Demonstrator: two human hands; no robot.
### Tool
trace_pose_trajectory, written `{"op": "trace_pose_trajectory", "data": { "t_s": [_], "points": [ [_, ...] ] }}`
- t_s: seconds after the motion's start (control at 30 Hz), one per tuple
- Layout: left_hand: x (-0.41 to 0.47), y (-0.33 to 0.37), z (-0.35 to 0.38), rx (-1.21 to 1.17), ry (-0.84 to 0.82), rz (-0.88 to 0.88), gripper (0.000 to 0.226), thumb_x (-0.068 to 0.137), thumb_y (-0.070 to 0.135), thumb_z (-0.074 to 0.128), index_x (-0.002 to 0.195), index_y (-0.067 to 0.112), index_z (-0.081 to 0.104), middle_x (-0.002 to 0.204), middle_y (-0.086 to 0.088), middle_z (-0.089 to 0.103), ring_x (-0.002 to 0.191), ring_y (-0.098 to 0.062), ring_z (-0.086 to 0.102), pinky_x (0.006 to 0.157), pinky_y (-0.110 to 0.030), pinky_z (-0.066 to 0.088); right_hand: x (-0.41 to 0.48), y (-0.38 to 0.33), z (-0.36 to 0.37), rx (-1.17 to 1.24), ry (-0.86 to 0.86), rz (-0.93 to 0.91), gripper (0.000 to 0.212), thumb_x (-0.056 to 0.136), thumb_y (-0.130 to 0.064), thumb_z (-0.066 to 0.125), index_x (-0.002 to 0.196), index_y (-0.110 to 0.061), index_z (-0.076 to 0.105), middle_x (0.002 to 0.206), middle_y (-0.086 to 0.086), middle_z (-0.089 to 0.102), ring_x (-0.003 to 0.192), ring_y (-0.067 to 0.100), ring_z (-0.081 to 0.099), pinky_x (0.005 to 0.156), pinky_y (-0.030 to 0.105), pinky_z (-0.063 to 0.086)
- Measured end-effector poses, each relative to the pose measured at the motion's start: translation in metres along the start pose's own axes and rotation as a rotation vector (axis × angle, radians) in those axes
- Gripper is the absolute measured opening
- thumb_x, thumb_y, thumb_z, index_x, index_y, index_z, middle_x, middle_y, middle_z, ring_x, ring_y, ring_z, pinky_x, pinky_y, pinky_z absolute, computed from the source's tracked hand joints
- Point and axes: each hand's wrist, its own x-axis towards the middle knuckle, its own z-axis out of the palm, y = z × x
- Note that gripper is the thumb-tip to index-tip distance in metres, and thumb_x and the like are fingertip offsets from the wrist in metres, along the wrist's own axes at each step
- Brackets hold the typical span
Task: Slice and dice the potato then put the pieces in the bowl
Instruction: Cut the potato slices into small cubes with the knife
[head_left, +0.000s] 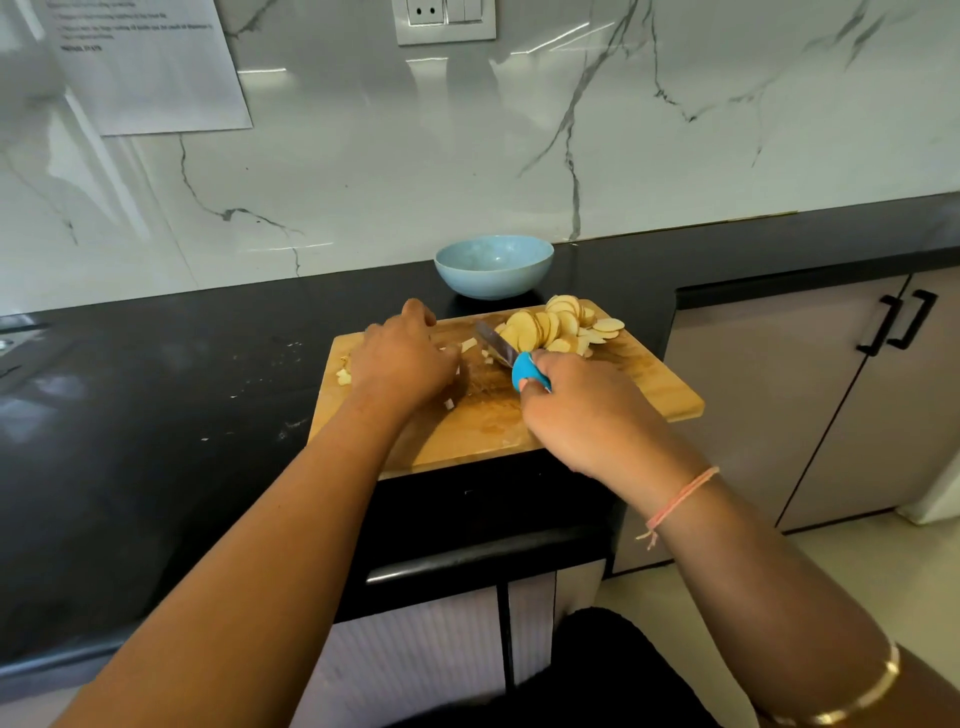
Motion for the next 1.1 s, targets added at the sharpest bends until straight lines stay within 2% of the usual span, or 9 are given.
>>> {"op": "trace_pose_trajectory", "data": {
  "t_s": [0.1, 0.23, 0.43, 0.67, 0.87, 1.1],
  "points": [
    [0.014, -0.002, 0.003, 0.023, -0.03, 0.06, 0.02, 0.092, 0.025, 0.058, 0.111, 0.028, 0.06, 0.116, 0.003, 0.063, 0.11, -0.022, 0.053, 0.092, -0.04, 0.051, 0.009, 0.004, 0.003, -0.016, 0.088, -0.014, 0.041, 0.1, -0.033, 0.035, 0.139, -0.022, 0.041, 0.101, 0.0, 0.06, 0.089, 0.019, 0.058, 0.076, 0.036, 0.052],
    [0.024, 0.001, 0.009, 0.032, -0.105, 0.069, 0.028, 0.09, 0.006, 0.059, 0.109, 0.025, 0.067, 0.114, 0.003, 0.065, 0.107, -0.02, 0.057, 0.093, -0.038, 0.052, 0.016, 0.011, 0.006, -0.01, 0.127, -0.026, 0.045, 0.1, -0.033, 0.036, 0.144, -0.023, 0.036, 0.107, 0.003, 0.063, 0.09, 0.021, 0.06, 0.076, 0.039, 0.054],
    [0.027, 0.004, 0.01, 0.073, -0.056, 0.096, 0.02, 0.091, 0.018, 0.06, 0.11, 0.024, 0.063, 0.112, 0.0, 0.064, 0.105, -0.02, 0.056, 0.089, -0.038, 0.053, 0.016, 0.019, 0.01, 0.021, 0.131, -0.03, 0.045, 0.101, -0.033, 0.036, 0.145, -0.022, 0.036, 0.112, 0.004, 0.062, 0.094, 0.021, 0.06, 0.079, 0.038, 0.053],
    [0.022, 0.008, 0.006, 0.129, -0.028, 0.201, 0.033, 0.091, 0.021, 0.06, 0.12, 0.018, 0.045, 0.104, -0.009, 0.063, 0.099, -0.025, 0.055, 0.085, -0.042, 0.052, 0.019, 0.019, 0.011, 0.009, 0.117, -0.019, 0.041, 0.101, -0.034, 0.036, 0.139, -0.021, 0.041, 0.106, 0.001, 0.061, 0.089, 0.018, 0.059, 0.078, 0.037, 0.054],
    [0.015, 0.013, 0.005, 0.06, 0.037, 0.236, 0.034, 0.09, 0.021, 0.062, 0.116, 0.02, 0.04, 0.097, -0.006, 0.064, 0.09, -0.023, 0.058, 0.082, -0.043, 0.054, 0.019, 0.02, 0.011, 0.019, 0.106, -0.009, 0.041, 0.101, -0.035, 0.035, 0.139, -0.021, 0.042, 0.107, 0.001, 0.06, 0.089, 0.017, 0.058, 0.077, 0.034, 0.053],
    [0.015, 0.022, 0.007, 0.221, 0.0, 0.116, 0.048, 0.088, 0.034, 0.063, 0.126, 0.019, 0.039, 0.113, -0.008, 0.061, 0.11, -0.027, 0.05, 0.091, -0.04, 0.047, 0.019, 0.019, 0.011, 0.018, 0.109, -0.003, 0.041, 0.101, -0.035, 0.035, 0.139, -0.02, 0.041, 0.104, -0.001, 0.058, 0.087, 0.015, 0.056, 0.073, 0.03, 0.051]
  ]
}}
